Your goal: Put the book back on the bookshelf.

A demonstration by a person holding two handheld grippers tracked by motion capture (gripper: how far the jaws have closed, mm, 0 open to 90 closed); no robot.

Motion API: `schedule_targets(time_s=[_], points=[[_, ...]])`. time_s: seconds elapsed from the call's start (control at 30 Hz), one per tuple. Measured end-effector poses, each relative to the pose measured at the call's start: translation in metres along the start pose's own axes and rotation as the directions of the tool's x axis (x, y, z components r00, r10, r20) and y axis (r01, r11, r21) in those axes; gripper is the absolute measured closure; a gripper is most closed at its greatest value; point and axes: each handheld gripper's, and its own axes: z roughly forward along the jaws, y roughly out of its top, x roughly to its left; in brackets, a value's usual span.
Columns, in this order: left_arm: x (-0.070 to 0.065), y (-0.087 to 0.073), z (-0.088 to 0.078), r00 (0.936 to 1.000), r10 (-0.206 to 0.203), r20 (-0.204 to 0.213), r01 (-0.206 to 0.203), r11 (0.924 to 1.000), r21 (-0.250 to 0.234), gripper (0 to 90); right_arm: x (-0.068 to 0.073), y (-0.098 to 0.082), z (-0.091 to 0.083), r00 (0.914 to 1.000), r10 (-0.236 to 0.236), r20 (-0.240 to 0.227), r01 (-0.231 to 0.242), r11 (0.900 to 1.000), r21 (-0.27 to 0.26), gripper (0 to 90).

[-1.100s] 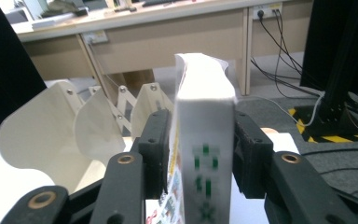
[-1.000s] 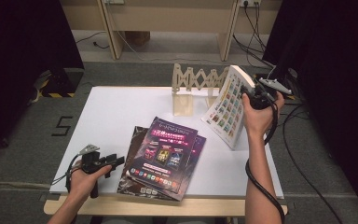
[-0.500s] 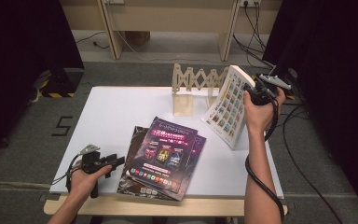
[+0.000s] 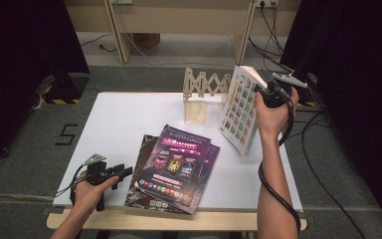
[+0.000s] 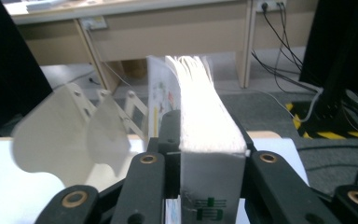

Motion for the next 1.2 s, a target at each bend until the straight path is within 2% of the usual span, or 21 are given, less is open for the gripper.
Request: schedule_targets(time_s=[0.1,0.2,0.3,0.33,0.47,0.6,0.7,0.87,1.07,1.2], points=[[0.000,0.000,-0.001,1.0000,-0.001,0.000,0.001,1.0000,-0.001,50.6,0.005,0.005,-0.001,1.0000,-0.003,-0.002,0.003,1.000,-0.023,74.4],[0.000,0.000,-0.002,1.0000,-0.003,0.002,0.003,1.0000,-0.006,50.6,0.010,0.009,0.000,0.9996,-0.022,0.020,0.023,0.998,-0.052,74.4],[0.000,0.000,-0.002,1.0000,-0.006,0.004,0.006,1.0000,-0.007,50.6,0.015,0.013,0.000,0.9992,-0.013,0.039,0.016,0.996,-0.085,74.4],[0.001,0.001,-0.002,1.0000,-0.007,0.004,0.007,0.9999,-0.007,50.6,0.016,0.015,0.000,0.9985,-0.023,0.049,0.028,0.995,-0.098,74.4],[0.002,0.001,-0.002,1.0000,-0.009,0.000,0.009,0.9999,-0.012,50.7,0.015,0.021,0.003,0.9987,-0.012,0.051,0.018,0.993,-0.116,74.4],[0.002,0.000,0.000,0.9998,-0.017,0.009,0.017,0.9999,-0.002,50.6,0.018,0.020,0.009,0.9992,0.003,0.041,0.002,0.992,-0.126,74.4],[0.001,-0.001,-0.001,1.0000,-0.006,0.005,0.006,1.0000,-0.002,50.6,0.021,0.016,0.018,0.9991,-0.005,0.042,0.010,0.993,-0.121,74.4],[0.002,0.000,-0.001,0.9999,-0.013,0.003,0.013,0.9999,-0.006,50.6,0.025,0.006,0.030,0.9987,-0.021,0.046,0.027,0.991,-0.134,74.3],[0.002,-0.001,-0.001,0.9999,-0.010,0.007,0.010,0.9999,-0.003,50.7,0.027,-0.010,0.028,0.9956,-0.069,0.064,0.079,0.983,-0.165,73.9],[0.001,-0.001,-0.001,1.0000,-0.009,0.003,0.009,1.0000,-0.002,50.6,0.023,-0.024,0.023,0.9940,-0.073,0.082,0.085,0.983,-0.161,73.2]])
